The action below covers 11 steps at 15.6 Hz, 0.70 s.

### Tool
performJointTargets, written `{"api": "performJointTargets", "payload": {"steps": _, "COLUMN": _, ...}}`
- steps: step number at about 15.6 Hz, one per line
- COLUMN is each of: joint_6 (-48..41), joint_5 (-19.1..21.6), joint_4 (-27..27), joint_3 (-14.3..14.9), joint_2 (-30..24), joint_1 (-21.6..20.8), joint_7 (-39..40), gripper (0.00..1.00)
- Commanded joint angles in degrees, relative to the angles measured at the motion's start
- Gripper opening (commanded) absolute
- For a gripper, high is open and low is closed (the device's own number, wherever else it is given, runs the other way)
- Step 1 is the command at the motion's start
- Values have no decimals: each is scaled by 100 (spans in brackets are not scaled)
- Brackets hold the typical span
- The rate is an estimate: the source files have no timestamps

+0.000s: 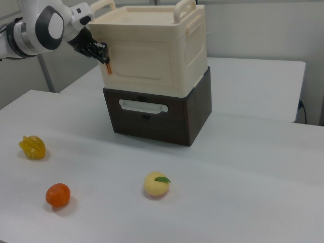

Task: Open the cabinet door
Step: 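Close the gripper on the orange door handle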

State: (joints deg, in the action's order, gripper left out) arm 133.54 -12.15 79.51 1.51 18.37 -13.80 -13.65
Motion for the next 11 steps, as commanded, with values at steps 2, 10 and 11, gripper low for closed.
{"api": "performJointTargets", "payload": {"steps": 2, "joint_6": 32, "joint_5": -148, "joint_4": 20, "joint_3": 25, "joint_2": -18, "joint_1": -70, "joint_7": -85, "gripper": 9}}
{"api": "performJointTargets", "payload": {"steps": 10, "joint_6": -627, "joint_5": -139, "joint_4": 47, "joint_3": 16, "joint_2": -238, "joint_1": -157, "joint_7": -112, "gripper": 9}}
{"api": "performJointTargets", "payload": {"steps": 11, "joint_6": -706, "joint_5": -139, "joint_4": 47, "joint_3": 16, "joint_2": -246, "joint_1": -158, "joint_7": -112, "gripper": 9}}
